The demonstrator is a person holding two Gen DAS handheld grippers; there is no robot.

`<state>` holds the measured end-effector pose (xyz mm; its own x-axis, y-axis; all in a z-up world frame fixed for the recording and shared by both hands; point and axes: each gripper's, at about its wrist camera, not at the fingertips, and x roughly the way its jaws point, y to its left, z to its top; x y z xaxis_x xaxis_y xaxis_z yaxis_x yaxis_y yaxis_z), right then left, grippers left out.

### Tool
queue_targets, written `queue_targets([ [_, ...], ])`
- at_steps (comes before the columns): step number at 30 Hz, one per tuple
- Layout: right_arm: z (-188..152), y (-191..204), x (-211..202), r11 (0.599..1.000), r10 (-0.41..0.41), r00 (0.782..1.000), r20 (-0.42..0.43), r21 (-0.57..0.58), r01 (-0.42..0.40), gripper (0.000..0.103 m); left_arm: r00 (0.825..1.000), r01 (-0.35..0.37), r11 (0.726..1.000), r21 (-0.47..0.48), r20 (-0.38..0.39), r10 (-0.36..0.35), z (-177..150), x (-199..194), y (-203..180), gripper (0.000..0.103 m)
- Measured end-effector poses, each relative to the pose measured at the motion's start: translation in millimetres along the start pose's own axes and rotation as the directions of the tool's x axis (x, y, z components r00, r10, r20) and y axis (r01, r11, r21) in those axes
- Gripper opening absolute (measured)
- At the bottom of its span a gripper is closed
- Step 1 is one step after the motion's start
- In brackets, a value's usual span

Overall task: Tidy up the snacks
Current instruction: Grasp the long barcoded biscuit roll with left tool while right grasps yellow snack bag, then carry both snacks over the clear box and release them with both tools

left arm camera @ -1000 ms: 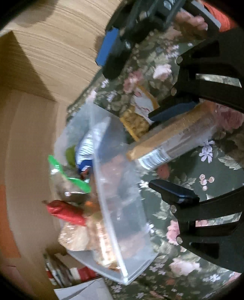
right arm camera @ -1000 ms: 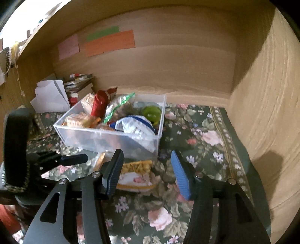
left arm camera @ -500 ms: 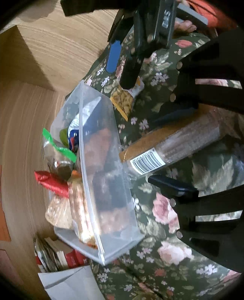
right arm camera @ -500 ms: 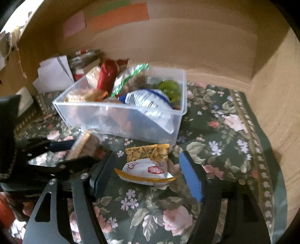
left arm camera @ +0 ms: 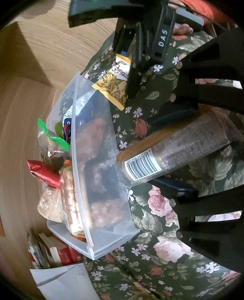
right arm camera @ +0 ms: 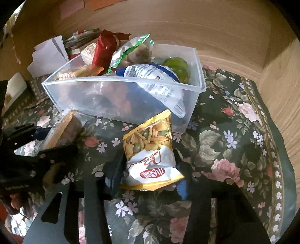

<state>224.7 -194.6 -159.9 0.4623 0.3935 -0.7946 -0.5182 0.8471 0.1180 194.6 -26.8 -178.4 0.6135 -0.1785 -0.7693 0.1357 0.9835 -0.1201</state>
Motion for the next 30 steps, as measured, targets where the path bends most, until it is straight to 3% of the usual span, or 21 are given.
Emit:
queue_targets([
  [5, -3, 2, -13, 1.000, -0.007, 1.000, 0.030, 0.006, 0.007, 0.036, 0.999, 0.036, 0.999, -0.009, 0.001, -0.036, -3, -7, 3, 0.036],
  [16, 5, 13, -47, 1.000, 0.024, 0.991, 0.132, 0.009, -0.026, 0.033, 0.998, 0.021, 0.999, -0.044, 0.063, -0.018, -6, -51, 31, 0.035],
  [23, 24, 15, -73, 1.000, 0.024, 0.973, 0.230, 0.004, -0.025, 0.033, 0.988, 0.010, 0.999, -0.043, 0.154, -0.003, 17, -80, 30, 0.035],
  [30, 45, 13, -79, 1.000, 0.008, 0.961, 0.276, 0.008, -0.010, 0.033, 0.972, -0.014, 0.999, -0.029, 0.232, 0.021, 49, -94, 29, 0.035],
])
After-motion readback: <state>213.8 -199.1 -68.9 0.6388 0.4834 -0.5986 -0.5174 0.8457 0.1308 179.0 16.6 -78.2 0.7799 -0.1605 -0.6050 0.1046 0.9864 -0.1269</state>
